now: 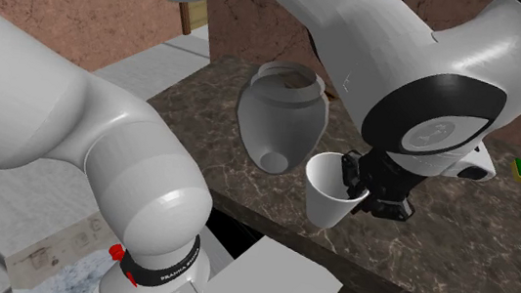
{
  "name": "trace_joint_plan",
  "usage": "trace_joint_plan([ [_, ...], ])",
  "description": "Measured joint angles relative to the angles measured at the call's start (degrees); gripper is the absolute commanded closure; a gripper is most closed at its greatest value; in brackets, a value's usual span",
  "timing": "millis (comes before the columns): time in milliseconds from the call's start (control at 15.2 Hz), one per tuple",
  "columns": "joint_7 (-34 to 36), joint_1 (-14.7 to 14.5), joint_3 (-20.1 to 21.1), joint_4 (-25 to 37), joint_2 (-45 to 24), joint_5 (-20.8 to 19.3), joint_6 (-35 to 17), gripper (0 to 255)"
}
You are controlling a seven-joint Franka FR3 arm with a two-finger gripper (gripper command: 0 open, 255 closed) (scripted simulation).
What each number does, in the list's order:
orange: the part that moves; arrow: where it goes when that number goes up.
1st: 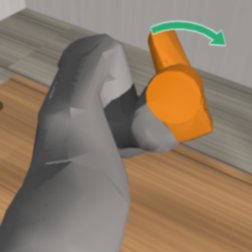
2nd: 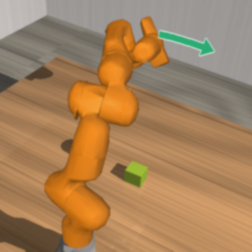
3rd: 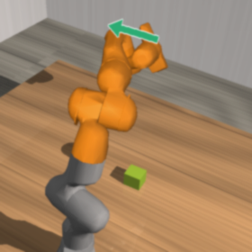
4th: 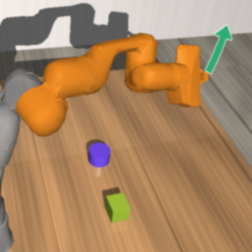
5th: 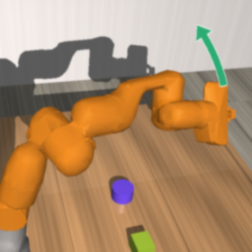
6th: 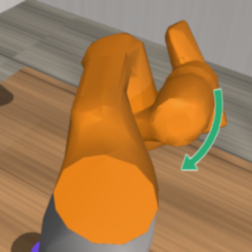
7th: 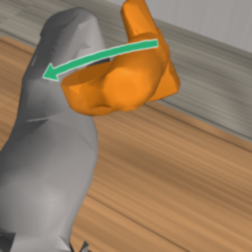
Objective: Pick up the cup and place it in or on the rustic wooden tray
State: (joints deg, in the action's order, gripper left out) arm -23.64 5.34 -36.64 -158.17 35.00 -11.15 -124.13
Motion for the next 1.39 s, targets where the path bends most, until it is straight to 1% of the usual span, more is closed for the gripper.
trace_joint_plan([
  [198,0.23,0.22,0.43,0.45,0.74,-0.03,1.17,255],
  [792,1.79,0.79,3.38,4.72,4.83,0.64,9.38,255],
  [1386,2.82,0.58,5.63,10.15,6.88,1.78,16.77,255],
])
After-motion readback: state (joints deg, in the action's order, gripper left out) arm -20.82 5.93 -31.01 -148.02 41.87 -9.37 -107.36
